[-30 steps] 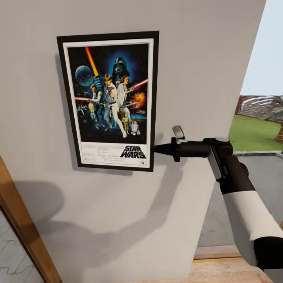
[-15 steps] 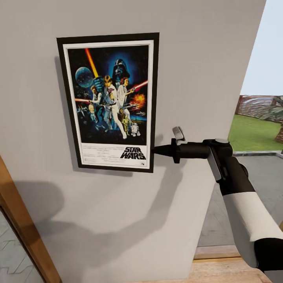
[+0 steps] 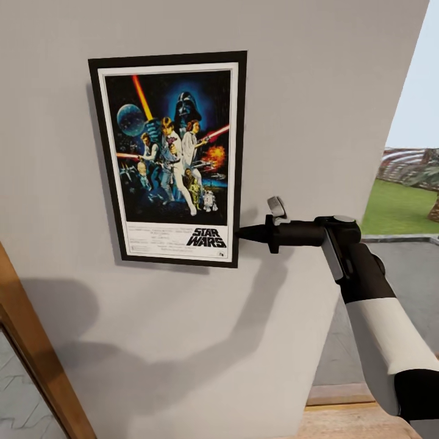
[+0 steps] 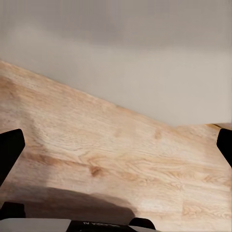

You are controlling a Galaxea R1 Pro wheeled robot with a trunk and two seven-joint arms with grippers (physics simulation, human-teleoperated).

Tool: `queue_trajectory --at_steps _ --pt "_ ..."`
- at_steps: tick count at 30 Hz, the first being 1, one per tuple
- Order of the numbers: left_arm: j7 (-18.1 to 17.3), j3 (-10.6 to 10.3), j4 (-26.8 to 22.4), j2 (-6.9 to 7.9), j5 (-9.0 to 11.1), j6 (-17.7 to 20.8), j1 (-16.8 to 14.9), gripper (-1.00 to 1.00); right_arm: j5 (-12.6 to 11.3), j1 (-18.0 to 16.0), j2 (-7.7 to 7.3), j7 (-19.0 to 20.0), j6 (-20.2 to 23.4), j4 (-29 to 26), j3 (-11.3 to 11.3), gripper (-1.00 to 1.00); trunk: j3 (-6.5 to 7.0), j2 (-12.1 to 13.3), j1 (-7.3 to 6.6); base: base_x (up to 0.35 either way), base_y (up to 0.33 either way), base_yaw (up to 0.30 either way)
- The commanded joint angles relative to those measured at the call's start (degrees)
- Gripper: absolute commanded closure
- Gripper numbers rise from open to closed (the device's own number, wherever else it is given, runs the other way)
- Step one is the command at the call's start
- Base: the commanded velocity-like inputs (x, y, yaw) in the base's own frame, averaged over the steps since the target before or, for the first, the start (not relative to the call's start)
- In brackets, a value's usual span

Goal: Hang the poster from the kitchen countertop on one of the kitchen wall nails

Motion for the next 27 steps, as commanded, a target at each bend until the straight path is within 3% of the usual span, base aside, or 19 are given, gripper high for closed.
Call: queue_trajectory --at_steps 1,27 --pt "-0.2 -0.07 0.08 0.02 0.29 0.0 -0.02 -1.0 -0.39 -0.03 -0.05 0.09 0.75 0.03 0.12 1.0 -0.02 -0.04 0.03 0.039 0.047 0.0" --pt "-0.51 0.01 0.12 0.35 0.38 0.01 -0.02 -1.0 -0.3 0.14 -0.14 -0.11 0.91 0.11 0.03 1.0 -0.02 -0.04 0.03 0.017 0.035 0.0"
